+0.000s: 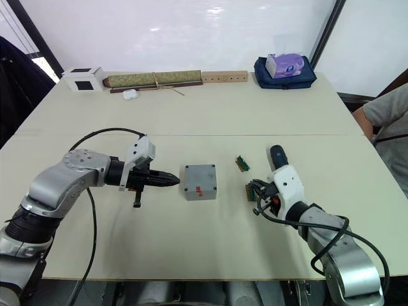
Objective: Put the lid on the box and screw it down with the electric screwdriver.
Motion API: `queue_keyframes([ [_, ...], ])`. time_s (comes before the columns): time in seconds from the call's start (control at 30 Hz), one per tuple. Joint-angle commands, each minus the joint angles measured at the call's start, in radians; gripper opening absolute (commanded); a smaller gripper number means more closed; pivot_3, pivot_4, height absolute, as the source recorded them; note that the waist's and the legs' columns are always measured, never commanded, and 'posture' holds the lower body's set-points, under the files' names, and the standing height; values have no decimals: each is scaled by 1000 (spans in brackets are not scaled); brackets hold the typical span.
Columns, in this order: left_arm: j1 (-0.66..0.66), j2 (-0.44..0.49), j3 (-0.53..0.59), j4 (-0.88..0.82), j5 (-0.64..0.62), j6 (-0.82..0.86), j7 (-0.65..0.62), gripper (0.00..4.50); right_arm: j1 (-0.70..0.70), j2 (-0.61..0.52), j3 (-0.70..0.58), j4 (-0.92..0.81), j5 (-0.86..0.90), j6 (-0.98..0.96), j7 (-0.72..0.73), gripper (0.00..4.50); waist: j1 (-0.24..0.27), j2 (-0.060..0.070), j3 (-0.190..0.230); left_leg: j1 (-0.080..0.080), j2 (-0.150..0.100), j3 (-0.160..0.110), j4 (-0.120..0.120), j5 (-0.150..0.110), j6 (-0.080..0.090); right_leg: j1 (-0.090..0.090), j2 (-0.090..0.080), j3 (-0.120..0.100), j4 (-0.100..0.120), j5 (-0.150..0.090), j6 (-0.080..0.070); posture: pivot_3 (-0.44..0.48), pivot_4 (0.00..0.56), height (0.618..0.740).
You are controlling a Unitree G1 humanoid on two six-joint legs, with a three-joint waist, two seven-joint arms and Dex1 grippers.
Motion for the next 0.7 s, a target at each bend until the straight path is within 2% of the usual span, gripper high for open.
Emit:
queue_keyframes([
  [0.03, -25, 28, 52, 17, -6, 0, -1, 0, -141, 10, 55, -46, 48, 20, -4, 56, 1, 0, 0, 0, 0, 0, 0, 0, 0, 0, 0, 0, 0, 0, 0, 0, 150, 740],
  [0.23, -11, 50, 61, 5, -12, 13, 1, 0, -246, 26, 153, 29, 36, 7, -1, 56, 11, 0, 0, -1, 0, -1, -3, 0, 0, -2, -1, -1, -1, 0, 1, 0, 150, 740],
  [0.4, 8, 43, 126, -41, -66, 77, 48, 0, -293, 24, 249, 109, 0, -45, 20, 56, 6, 0, 0, -10, 0, 0, 0, 0, 0, -8, -3, -1, -2, 1, 1, 0, 150, 740],
  [0.7, 22, 24, 141, -79, -107, 119, 96, 0, -321, 41, 301, 213, -56, -103, 8, 56, 6, 0, 0, -13, 0, -1, 1, 0, 0, -11, -2, -2, 1, 1, 2, 0, 150, 740],
])
